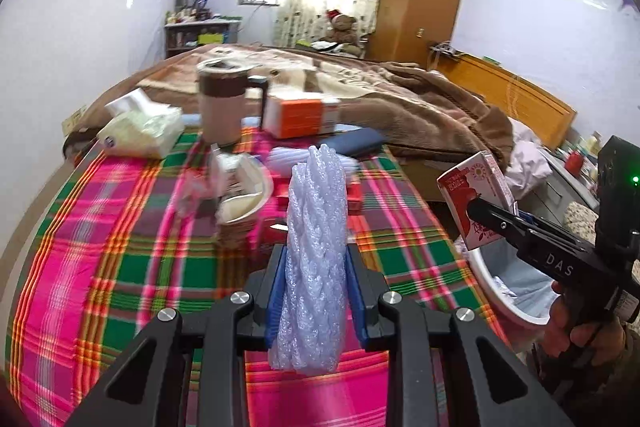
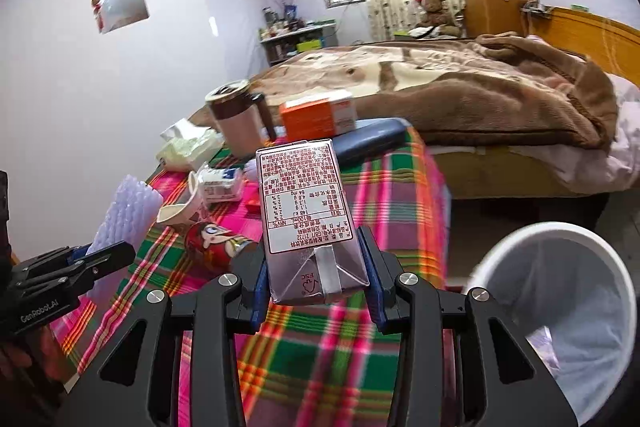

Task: Collect trash
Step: 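Carry the sleeve and carton over the white bin and open both grippers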

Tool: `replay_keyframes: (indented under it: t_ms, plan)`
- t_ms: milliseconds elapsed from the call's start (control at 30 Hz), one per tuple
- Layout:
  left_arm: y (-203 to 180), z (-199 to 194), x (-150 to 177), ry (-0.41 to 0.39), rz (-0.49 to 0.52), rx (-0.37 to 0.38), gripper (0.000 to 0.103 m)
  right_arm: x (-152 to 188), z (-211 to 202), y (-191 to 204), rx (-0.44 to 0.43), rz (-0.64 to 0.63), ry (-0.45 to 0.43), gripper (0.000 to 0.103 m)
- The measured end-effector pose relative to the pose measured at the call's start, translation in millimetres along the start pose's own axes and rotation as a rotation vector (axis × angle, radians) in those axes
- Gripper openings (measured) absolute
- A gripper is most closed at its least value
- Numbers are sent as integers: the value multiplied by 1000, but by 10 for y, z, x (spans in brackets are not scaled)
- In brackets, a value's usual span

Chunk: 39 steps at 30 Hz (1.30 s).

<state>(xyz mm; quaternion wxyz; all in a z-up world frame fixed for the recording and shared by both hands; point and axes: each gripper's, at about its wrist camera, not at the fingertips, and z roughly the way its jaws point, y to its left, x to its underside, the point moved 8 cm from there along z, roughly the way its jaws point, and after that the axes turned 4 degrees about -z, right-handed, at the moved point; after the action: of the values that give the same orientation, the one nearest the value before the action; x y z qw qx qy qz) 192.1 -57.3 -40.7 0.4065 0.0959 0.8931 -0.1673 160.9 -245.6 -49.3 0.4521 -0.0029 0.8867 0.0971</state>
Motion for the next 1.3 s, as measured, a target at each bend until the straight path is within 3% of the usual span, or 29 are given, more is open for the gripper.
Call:
replay_keyframes:
  t_ms: [467, 800, 1033, 1300]
  plan:
    - [-1130, 182, 42, 22, 135, 143, 29, 164, -488, -764, 216, 101, -37, 40]
    - [-2017, 551, 179, 93, 227, 262, 29, 361, -721, -1359, 362, 201, -24, 40]
    - [-2494, 827, 377, 158, 279, 308, 29, 586, -698, -1642, 415, 231, 38, 40]
    - [-2759, 1004, 429, 173, 309, 316, 29, 729, -677, -1809, 426, 244, 87, 40]
